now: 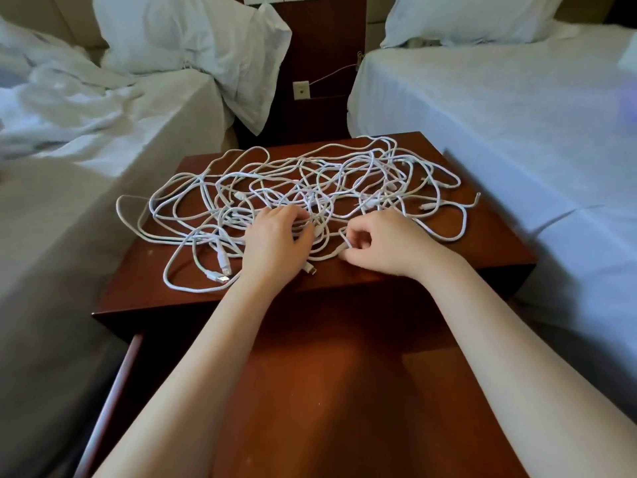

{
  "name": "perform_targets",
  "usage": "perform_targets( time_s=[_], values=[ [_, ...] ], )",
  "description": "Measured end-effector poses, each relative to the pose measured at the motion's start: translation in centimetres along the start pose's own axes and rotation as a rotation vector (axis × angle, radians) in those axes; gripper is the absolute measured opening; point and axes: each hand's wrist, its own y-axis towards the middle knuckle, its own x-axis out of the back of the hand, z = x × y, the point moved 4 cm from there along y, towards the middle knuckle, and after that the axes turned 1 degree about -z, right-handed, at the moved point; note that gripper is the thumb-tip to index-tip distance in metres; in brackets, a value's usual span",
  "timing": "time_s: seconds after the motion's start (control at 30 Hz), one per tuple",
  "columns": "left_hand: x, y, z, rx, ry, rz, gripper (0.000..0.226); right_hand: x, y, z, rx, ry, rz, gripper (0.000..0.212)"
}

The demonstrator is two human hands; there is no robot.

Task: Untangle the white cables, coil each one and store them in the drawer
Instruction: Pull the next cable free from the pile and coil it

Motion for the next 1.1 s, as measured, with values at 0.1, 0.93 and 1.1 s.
perform_targets(
  time_s=[0.1,0.93,1.1],
  values=[
    [0.3,-0.2,-0.3,-0.033,-0.037,-0.064,0.028,1.0,0.0,0.6,0.082,0.147,-0.122,0.016],
    [5.9,-1.1,-2.8,0.113,-0.72,0.409,0.035,3.1,-0.4,2.8,0.279,0.251,-0.318,0.017],
    [4.1,-2.0,-3.5,0.165,-0.925,0.696,0.042,3.4,-0.5,3.2,0.383,0.257,-0.437,0.019]
  ],
)
